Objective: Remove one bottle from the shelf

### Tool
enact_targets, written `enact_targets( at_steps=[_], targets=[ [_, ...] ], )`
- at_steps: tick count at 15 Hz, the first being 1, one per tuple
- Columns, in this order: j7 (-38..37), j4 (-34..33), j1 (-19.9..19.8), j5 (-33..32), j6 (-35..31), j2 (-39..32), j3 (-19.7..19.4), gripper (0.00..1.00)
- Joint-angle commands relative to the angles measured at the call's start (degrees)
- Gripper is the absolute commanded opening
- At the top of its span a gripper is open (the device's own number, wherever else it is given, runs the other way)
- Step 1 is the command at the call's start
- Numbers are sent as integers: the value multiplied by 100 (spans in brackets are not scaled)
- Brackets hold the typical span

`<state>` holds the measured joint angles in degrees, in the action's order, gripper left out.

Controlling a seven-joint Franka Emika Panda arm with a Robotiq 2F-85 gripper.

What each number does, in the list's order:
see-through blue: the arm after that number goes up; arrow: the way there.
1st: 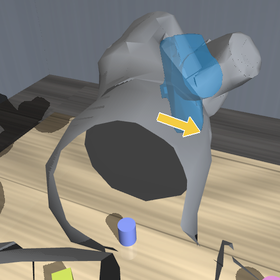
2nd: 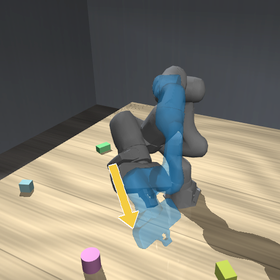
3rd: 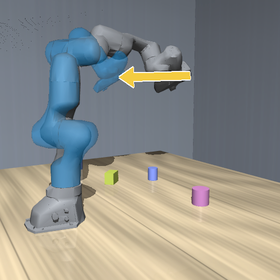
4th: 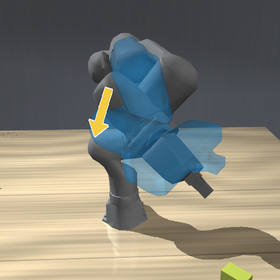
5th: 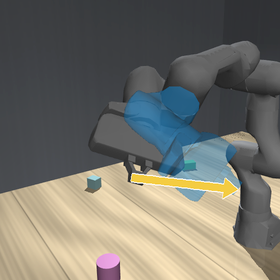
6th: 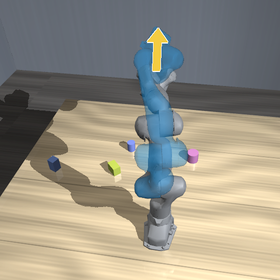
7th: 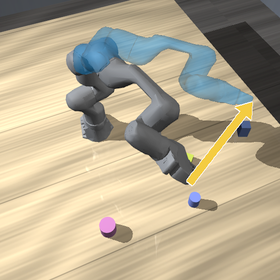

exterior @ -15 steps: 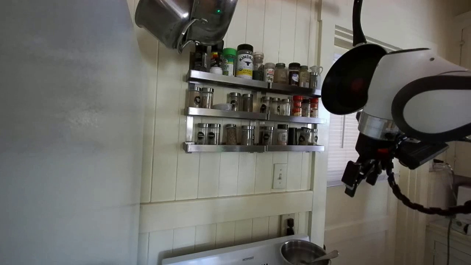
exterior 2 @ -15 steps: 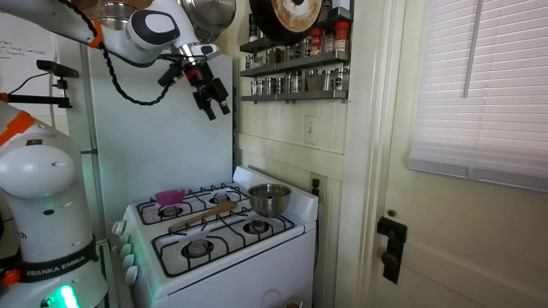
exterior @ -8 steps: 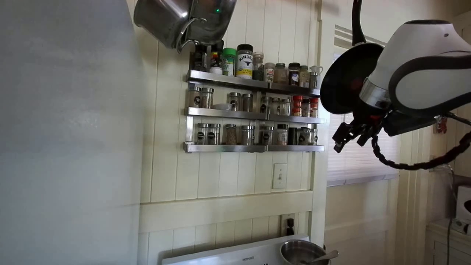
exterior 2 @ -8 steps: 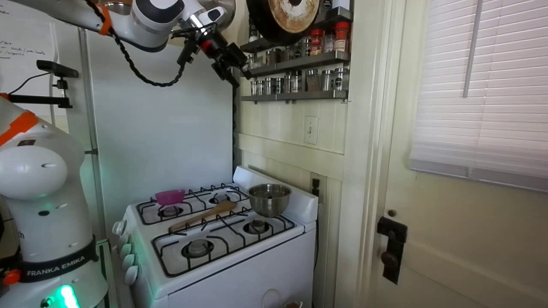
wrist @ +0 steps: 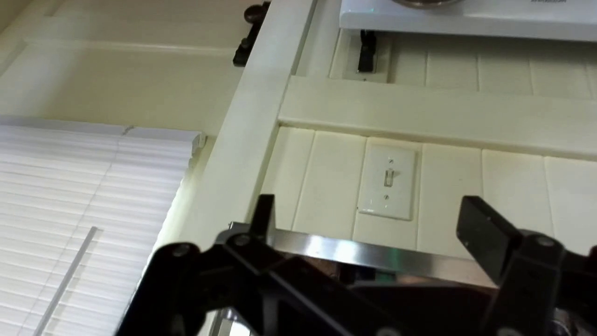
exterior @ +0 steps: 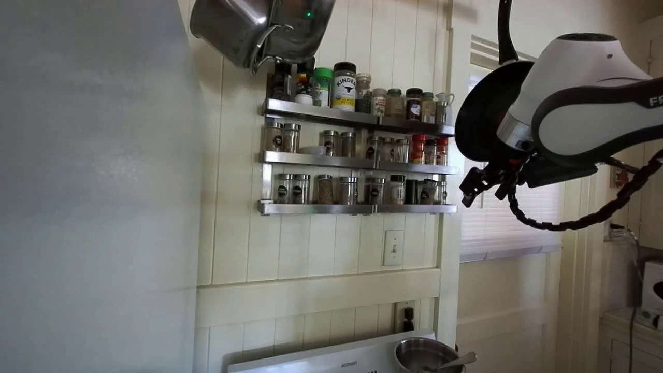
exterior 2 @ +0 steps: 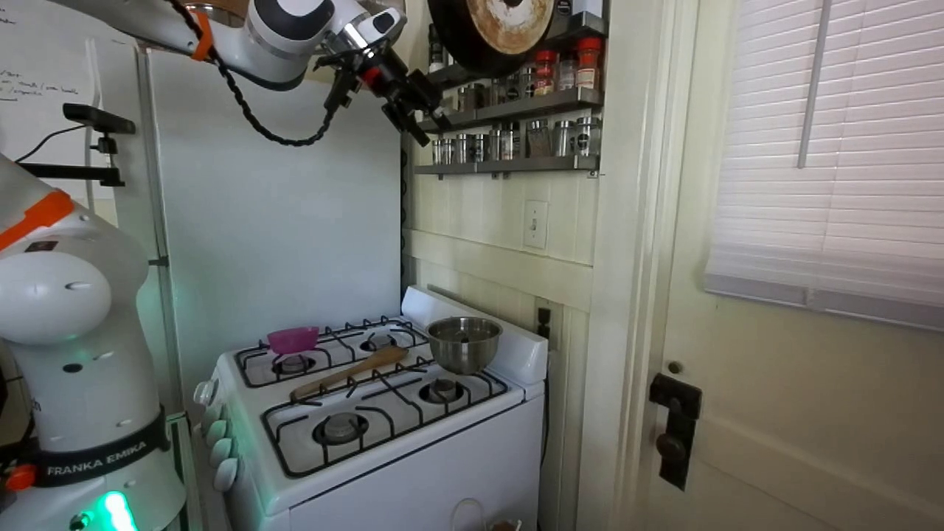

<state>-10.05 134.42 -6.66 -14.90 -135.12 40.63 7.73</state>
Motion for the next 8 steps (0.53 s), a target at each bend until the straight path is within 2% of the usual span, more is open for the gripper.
enact_targets(
  at_steps=[1, 6, 8],
  targets=[
    [-855, 95, -612, -635, -908, -112, 470, 100],
    [-2230, -197, -1961, -1992, -1402, -495, 1635, 100],
    [-2664, -427, -2225, -2393, -1323, -686, 1958, 100]
  ],
)
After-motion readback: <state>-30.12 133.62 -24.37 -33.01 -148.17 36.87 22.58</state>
